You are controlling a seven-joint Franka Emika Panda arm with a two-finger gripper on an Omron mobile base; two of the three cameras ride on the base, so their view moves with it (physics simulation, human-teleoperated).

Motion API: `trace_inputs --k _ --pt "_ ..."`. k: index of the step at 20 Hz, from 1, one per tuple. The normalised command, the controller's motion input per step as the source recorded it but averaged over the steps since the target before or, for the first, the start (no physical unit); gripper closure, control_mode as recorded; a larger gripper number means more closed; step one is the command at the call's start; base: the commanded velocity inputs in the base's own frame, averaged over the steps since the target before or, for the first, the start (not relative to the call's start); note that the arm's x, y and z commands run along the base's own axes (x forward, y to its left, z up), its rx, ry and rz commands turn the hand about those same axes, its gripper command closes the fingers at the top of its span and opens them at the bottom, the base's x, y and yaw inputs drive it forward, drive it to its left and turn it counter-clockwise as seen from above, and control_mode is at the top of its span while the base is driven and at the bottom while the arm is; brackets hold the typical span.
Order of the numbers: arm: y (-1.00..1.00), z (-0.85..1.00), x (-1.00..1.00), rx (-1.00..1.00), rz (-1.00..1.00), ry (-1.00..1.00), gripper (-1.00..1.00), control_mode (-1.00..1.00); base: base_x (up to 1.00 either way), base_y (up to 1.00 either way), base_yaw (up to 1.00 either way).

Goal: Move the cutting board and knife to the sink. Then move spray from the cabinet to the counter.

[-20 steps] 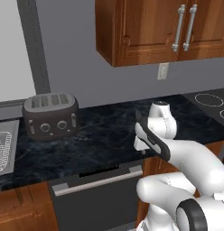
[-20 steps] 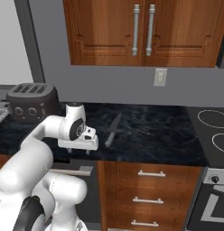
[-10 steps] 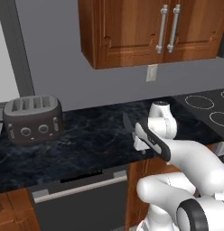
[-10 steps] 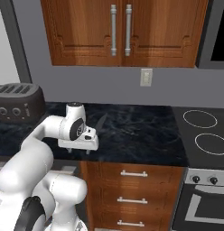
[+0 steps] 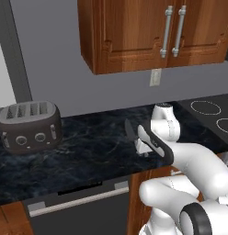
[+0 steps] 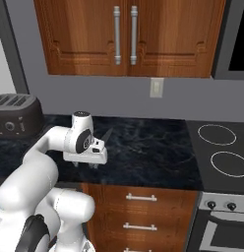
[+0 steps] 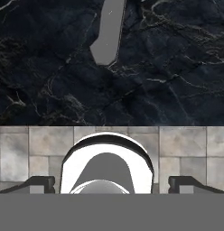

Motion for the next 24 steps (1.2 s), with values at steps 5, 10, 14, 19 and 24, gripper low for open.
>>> trace_inputs --k 5,10,14,19,24 --pt "0.00 0.00 0.00 0.00 0.00 0.00 -1.00 1.00 0.42 -0.19 0.04" --pt "0.00 0.00 0.00 0.00 0.00 0.00 -1.00 1.00 0.40 -0.19 0.05" --pt "0.00 0.00 0.00 0.00 0.00 0.00 -1.00 1.00 0.42 -0.16 0.06" --pt "0.00 0.00 0.00 0.00 0.00 0.00 -1.00 1.00 0.27 -0.14 0.05" --pt "0.00 0.00 0.00 0.00 0.00 0.00 -1.00 1.00 0.00 -0.02 0.00"
